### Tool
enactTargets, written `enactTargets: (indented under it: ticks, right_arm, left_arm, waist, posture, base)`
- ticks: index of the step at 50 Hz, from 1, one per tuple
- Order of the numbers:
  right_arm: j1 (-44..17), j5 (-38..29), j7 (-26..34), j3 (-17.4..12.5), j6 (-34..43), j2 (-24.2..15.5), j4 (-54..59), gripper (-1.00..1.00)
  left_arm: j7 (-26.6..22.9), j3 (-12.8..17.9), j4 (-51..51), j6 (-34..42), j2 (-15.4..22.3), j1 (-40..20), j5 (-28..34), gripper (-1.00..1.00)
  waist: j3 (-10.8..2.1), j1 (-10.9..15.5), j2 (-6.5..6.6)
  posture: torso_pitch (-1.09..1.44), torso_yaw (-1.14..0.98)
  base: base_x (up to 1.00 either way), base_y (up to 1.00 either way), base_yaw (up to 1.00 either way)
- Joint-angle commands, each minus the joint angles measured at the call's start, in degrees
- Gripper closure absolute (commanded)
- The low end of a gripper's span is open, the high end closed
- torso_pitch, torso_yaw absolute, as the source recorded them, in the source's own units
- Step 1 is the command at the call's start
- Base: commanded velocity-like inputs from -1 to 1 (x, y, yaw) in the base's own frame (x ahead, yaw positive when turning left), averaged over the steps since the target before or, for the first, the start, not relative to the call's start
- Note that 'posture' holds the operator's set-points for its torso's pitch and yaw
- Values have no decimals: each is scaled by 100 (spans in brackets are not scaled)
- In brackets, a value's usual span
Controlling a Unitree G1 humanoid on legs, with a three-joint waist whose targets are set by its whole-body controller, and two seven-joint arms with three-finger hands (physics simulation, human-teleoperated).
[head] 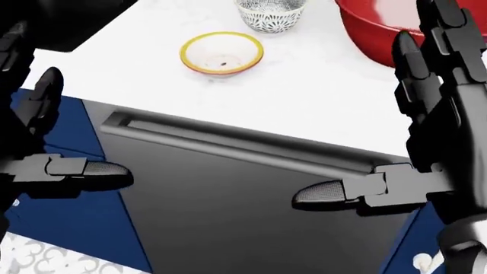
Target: Stack the bowls from largest to smallest.
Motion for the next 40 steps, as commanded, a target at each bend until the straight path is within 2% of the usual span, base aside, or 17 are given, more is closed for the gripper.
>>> enactTargets:
  ticks: [1,3,4,5,7,13,15,19,23,26,27,28,30,31,34,36,40]
  right_arm:
    - [-109,87,16,59,-169,-15,-94,-100]
    - [-155,105,-13,71,-83,-24,-149,-100]
    - [-163,109,-20,72,-71,-32,-154,-100]
    - [-169,111,-28,69,-60,-37,-155,-100]
    - [-171,135,-40,54,-50,-33,-170,-100]
    - [-137,291,-68,-27,-137,19,-131,-100]
    - [-119,340,-98,-51,-158,15,-117,-100]
    - [-109,420,-138,-86,-156,-16,-135,-100]
    - [-119,452,-182,-65,-151,-44,-144,-100]
    - [-123,476,-198,-65,-187,-56,-117,-100]
    - [-142,482,-213,-56,-152,-70,-133,-100]
    - [-144,481,-218,-47,-150,-83,-128,-100]
    - [-160,473,-222,-29,-152,-103,-111,-100]
    - [-176,472,-223,-25,-141,-111,-113,-100]
    - [-219,461,-239,21,-83,-115,-163,-100]
    - [-239,445,-234,44,-85,-119,-156,-100]
    - [-286,436,-203,53,-96,-117,-168,-100]
  left_arm:
    - [13,112,-79,-191,66,-99,95,-100]
    - [2,137,-76,-181,70,-110,96,-100]
    - [-4,144,-81,-176,74,-114,94,-100]
    - [-4,154,-78,-175,72,-116,91,-100]
    - [-4,163,-127,-146,67,-94,80,-100]
    - [-3,166,-203,-83,52,-70,81,-100]
    - [-14,154,-198,-112,45,-42,98,-100]
    - [-55,117,-131,-236,27,17,160,-100]
    - [-85,111,-88,-286,23,16,191,-100]
    - [-117,122,-15,-349,28,13,213,-100]
    - [-122,121,-6,-358,28,14,221,-100]
    - [-111,140,-58,-285,30,-5,199,-100]
    - [-128,124,-4,-350,28,8,227,-100]
    - [-130,129,-9,-340,29,2,225,-100]
    - [-148,138,50,-378,39,-15,240,-100]
    - [-154,147,87,-389,52,-39,240,-100]
    - [-150,186,56,-357,62,-29,207,-100]
  waist:
    - [-8,5,48]
    - [0,-4,240]
    - [-80,-9,437]
    - [-129,1,391]
    - [-36,35,352]
    - [-31,18,104]
    - [-48,14,136]
    - [91,51,24]
    - [79,122,-168]
    - [34,126,-482]
    - [85,107,-290]
    - [77,148,-362]
    - [-2,123,-353]
    - [4,142,-400]
    - [39,142,-383]
    - [59,138,-305]
    - [-40,199,-67]
  posture:
    - [0,0]
    - [0,0]
    - [0,0]
    - [0,0]
    - [0,0]
    - [0,0]
    - [0,0]
    - [0,0]
    - [0,0]
    - [0,0]
    - [0,0]
    - [0,0]
    - [0,0]
    - [0,0]
    - [0,0]
    - [0,0]
    - [0,0]
  base:
    - [5,17,0]
    - [5,24,0]
    - [5,28,0]
    - [5,32,0]
    - [5,32,0]
    - [6,22,0]
    - [15,0,0]
    - [37,0,0]
    - [41,0,0]
    - [40,0,0]
    - [41,0,0]
    - [41,0,0]
    - [41,19,0]
    - [40,29,0]
    - [40,39,0]
    - [35,51,0]
    - [19,59,0]
